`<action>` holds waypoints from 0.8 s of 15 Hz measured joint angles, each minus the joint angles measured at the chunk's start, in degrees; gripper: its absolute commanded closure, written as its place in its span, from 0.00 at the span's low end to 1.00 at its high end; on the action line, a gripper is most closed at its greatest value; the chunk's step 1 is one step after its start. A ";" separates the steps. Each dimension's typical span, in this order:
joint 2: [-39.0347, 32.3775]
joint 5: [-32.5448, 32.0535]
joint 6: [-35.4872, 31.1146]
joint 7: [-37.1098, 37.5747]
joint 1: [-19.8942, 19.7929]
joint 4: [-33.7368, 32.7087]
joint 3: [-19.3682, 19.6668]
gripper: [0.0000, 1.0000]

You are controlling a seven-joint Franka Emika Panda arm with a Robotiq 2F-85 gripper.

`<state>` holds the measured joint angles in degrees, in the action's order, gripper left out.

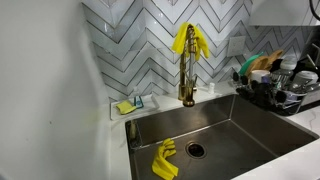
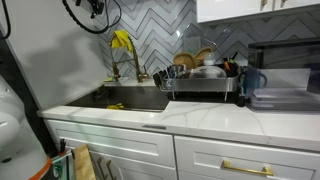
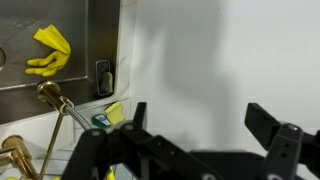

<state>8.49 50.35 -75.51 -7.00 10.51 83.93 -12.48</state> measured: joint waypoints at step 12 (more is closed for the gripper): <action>-3.23 -5.25 4.35 -3.32 3.42 2.16 -3.71 0.00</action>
<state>5.26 45.09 -71.15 -10.32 13.93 86.09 -16.20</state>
